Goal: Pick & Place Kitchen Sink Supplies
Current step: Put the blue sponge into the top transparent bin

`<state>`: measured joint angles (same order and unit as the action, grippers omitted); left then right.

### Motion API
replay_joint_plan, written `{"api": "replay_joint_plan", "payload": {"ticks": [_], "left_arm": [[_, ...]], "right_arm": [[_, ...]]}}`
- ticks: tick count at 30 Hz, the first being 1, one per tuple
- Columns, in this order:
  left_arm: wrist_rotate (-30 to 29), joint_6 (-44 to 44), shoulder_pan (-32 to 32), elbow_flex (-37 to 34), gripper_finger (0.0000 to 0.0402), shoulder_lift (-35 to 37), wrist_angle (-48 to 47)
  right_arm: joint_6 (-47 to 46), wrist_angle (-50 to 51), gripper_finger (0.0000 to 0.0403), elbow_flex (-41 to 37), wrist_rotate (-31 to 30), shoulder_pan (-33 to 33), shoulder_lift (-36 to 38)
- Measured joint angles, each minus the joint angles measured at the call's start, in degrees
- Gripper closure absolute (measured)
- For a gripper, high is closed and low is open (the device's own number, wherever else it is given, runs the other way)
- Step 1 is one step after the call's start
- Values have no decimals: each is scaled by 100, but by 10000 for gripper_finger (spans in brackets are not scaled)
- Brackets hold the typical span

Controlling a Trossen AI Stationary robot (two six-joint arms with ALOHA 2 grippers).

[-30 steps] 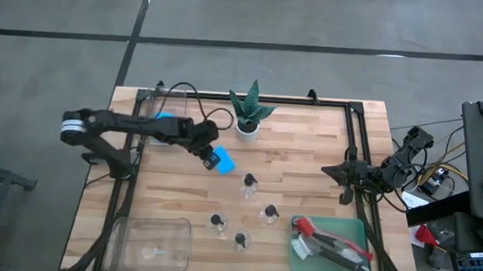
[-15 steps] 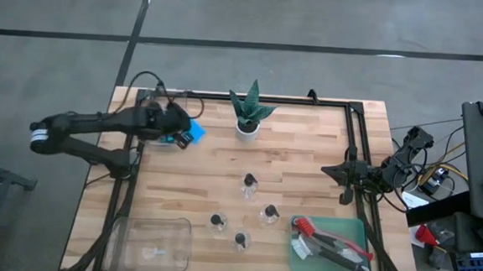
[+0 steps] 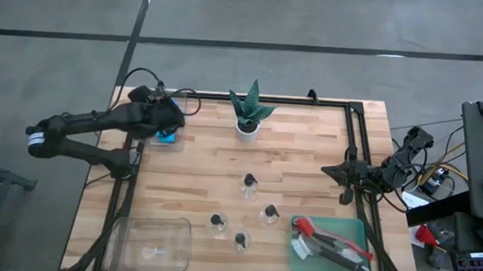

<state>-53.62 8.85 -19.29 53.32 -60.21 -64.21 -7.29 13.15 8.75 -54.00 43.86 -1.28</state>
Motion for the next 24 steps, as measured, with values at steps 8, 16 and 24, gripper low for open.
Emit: {"api": "replay_joint_plan", "payload": {"ticks": [8, 16, 24], "left_arm": [[470, -1215, -485, -2, 401, -599, -72], [854, -1778, -722, -7, 401, -1382, -37], [430, -1690, -765, -7, 380, -1830, 52]], "right_arm": [[0, -1, 394, 0, 0, 0, 0], [0, -2, 394, 0, -2, 0, 0], [0, -2, 394, 0, -1, 0, 0]]}}
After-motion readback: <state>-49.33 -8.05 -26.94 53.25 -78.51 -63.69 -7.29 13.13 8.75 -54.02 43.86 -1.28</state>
